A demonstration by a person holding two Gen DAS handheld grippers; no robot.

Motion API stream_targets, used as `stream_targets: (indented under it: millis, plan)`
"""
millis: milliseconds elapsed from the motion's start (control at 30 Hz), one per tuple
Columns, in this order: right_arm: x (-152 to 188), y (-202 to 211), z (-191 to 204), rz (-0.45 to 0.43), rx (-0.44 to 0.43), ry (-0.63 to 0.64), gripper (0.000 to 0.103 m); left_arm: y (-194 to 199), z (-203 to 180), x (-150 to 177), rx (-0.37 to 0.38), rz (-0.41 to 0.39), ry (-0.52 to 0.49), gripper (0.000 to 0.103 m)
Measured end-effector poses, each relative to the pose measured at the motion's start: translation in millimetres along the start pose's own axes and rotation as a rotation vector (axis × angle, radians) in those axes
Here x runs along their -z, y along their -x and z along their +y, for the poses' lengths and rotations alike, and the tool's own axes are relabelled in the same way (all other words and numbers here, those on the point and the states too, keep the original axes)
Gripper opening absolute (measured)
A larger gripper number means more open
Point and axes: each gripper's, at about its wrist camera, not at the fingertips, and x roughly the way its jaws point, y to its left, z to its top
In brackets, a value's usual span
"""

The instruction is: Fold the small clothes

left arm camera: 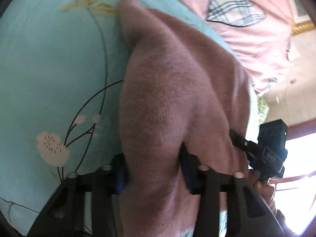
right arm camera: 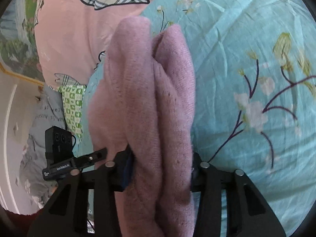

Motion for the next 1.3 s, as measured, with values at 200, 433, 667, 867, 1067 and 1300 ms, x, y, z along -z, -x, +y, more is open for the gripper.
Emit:
stream_targets:
  millis: [200, 433, 667, 867, 1067, 1300]
  plan:
    - [18.9, 0.8, 57.6, -0.033, -0.115, 0.003, 0.036, 69.3, 7.1, 5.1, 0.075, -0.071, -0.078, 0.033]
    - [41.0, -63.2, 135.3, 0.014, -0.257, 0.038, 0.036, 171.1, 94.5, 6.8, 0.080, -0.156, 0.009, 0.033]
    - [67.8, -153.5, 173.4, 0.123, -0.244, 0.067, 0.035, 200.3, 181.7, 30.2, -0.020, -0.177, 0.070, 0.033]
    - [77.5, -175.8, 150.0, 0.122, -0.119, -0.005, 0.041, 178.9, 210.5, 36.7, -0.041, -0.141, 0.133, 0.047]
    - [76.3, -157.9, 158.2, 0.069, -0.026, 0.009, 0.054, 190.7, 203.5, 40.8, -0.127, -0.130, 0.114, 0.063]
    - [81.0, -104.5, 197.1, -0.126, 0.081, 0.171, 0.054, 241.2, 171.2, 42.1, -0.123, -0.250, 0.008, 0.061]
